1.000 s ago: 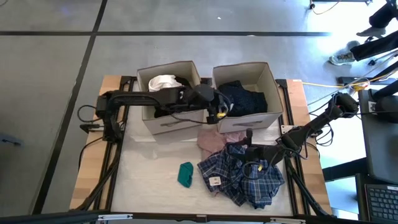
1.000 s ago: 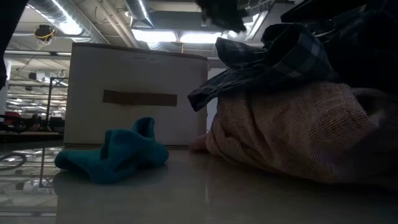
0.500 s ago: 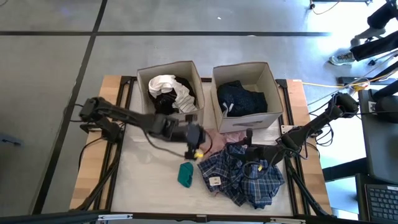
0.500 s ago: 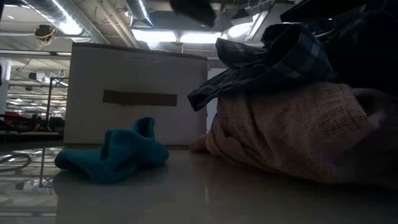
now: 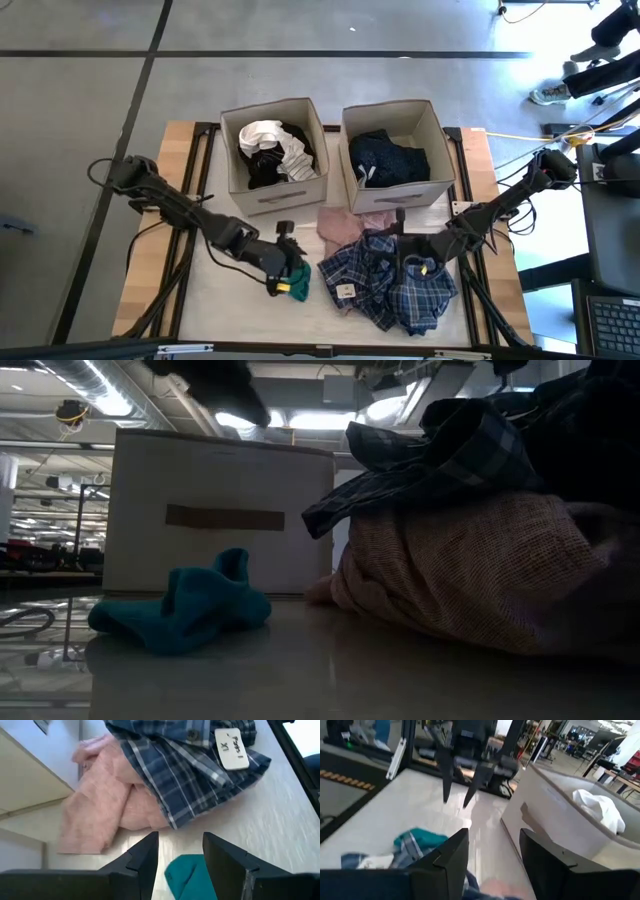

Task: Sort clothes
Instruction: Put the green sock into the right laundry organizer

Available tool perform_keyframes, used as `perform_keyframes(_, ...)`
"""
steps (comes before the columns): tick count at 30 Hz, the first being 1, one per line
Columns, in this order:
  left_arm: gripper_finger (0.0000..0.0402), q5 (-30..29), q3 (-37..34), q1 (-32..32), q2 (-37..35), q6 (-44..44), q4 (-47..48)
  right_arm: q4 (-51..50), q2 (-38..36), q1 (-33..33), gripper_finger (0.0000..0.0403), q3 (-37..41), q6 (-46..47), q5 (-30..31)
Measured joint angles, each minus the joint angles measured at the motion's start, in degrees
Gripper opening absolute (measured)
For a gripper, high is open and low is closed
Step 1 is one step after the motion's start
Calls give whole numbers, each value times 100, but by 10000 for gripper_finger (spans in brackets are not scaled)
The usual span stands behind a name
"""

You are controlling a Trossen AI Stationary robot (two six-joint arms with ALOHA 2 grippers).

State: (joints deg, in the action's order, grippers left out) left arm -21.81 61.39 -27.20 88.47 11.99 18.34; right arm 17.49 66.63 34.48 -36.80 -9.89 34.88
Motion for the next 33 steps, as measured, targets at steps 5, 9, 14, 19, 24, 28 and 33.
perform_keyframes(5,143,-172,-948,-206,-195,238,-1165,628,0,-2,179,0,-220,0)
perform_keyframes(9,143,-408,-1705,-335,-268,614,-2127,1010,0,-79,179,0,-420,-133)
perform_keyframes(14,143,-628,-2104,-412,-278,752,-2799,1129,135,-554,179,-86,100,-1142)
perform_keyframes(19,143,-1202,-2268,-474,-278,399,-2844,688,837,-871,179,-749,362,-1495)
perform_keyframes(24,143,-1357,-2409,-629,-278,499,-2917,-609,1713,-990,179,-1931,340,-1711)
perform_keyframes(28,143,-1332,-2656,-987,-351,748,-3040,-1561,2428,-1076,179,-2860,321,-1794)
perform_keyframes(33,136,-1878,-3066,-1506,-716,1463,-3223,-2113,3291,-1171,179,-3747,232,-1969)
